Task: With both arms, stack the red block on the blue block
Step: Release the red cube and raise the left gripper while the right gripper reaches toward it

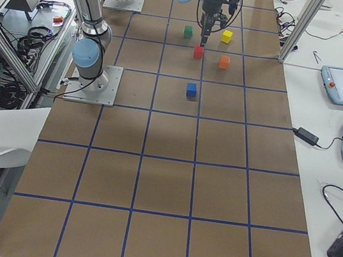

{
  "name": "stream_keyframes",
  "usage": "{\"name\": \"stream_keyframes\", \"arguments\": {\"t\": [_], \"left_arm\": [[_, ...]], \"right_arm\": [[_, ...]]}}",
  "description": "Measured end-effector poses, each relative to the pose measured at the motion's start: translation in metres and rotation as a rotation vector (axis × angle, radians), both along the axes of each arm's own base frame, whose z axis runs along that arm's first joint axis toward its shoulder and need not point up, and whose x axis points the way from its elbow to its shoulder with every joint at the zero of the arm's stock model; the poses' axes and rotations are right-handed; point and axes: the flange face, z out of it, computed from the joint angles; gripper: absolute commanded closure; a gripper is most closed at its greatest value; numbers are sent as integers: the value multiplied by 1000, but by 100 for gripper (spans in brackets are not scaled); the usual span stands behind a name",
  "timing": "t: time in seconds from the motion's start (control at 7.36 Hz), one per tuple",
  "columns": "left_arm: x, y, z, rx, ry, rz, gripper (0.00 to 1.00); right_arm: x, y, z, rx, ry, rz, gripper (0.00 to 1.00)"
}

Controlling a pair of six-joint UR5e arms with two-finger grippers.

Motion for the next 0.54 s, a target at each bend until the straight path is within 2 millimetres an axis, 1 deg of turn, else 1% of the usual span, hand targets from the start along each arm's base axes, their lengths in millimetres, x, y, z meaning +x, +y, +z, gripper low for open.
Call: {"name": "stream_keyframes", "arguments": {"t": [0.14,0.27,0.41,0.54], "left_arm": [[47,-19,26,-9,-5,44,0],[99,-32,54,-9,-4,64,0],[150,-35,86,2,-4,63,0],[190,-29,121,4,0,68,0]], "right_arm": [[7,1,-3,5,-8,-10,0],[24,3,-11,19,-12,-23,0],[52,5,-28,32,-12,-35,0],[86,6,-53,33,-11,-52,0]]}}
